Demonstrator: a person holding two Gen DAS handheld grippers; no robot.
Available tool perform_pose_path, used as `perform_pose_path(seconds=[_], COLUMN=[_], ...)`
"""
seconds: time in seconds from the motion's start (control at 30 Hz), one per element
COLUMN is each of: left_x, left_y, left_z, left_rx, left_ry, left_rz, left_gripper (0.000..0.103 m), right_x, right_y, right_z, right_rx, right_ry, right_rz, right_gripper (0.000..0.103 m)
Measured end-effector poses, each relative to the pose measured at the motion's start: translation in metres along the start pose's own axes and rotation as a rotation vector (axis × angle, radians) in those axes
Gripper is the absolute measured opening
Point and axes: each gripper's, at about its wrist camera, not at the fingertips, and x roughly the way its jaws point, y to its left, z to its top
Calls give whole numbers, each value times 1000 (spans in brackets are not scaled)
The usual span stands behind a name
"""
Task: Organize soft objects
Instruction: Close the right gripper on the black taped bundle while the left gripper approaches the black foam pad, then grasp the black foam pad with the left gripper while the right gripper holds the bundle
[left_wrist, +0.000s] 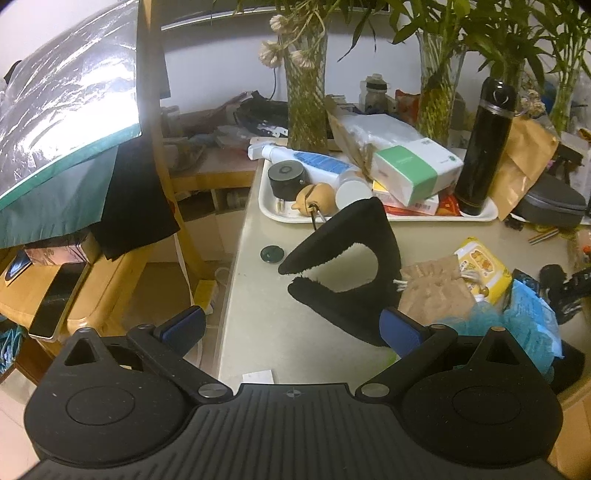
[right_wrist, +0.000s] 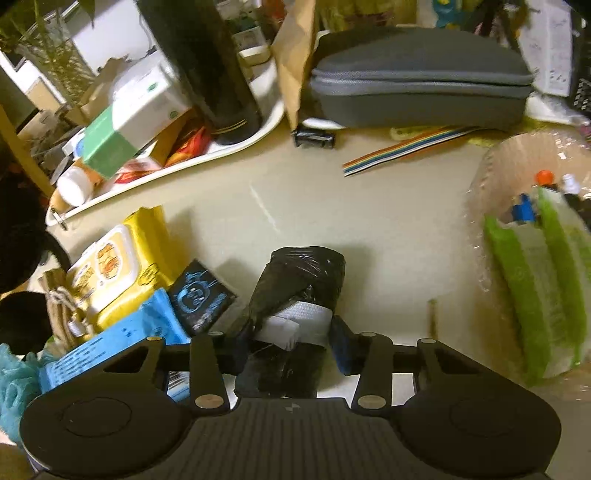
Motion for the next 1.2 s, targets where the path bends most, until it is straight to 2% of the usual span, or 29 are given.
perform_pose_path(seconds=[0.23, 0.47, 0.63, 0.8, 1.03, 1.2], left_x=[7, 24, 29, 30, 69, 93], left_y=[1, 3, 11, 40, 79, 99], left_z=[3, 9, 18, 20, 12, 1], left_rx=[-20, -43, -104, -348, -723, -988], left_ry=[0, 14, 3, 1, 147, 209], left_rz=[-18, -39, -81, -236, -352, -428], left_gripper=[103, 103, 102, 102, 102, 102], right_x=[-30, -70, -85, -97, -107, -110], right_y=[-4, -3, -2, -5, -7, -8], right_z=[8, 9, 5, -2, -8, -11], right_rx=[7, -15, -27, -18, -12, -7], right_ry=[-112, -224, -260, -274, -293, -297], right_rz=[-16, 18, 49, 71, 98, 109], right_gripper=[47, 47, 47, 47, 47, 47])
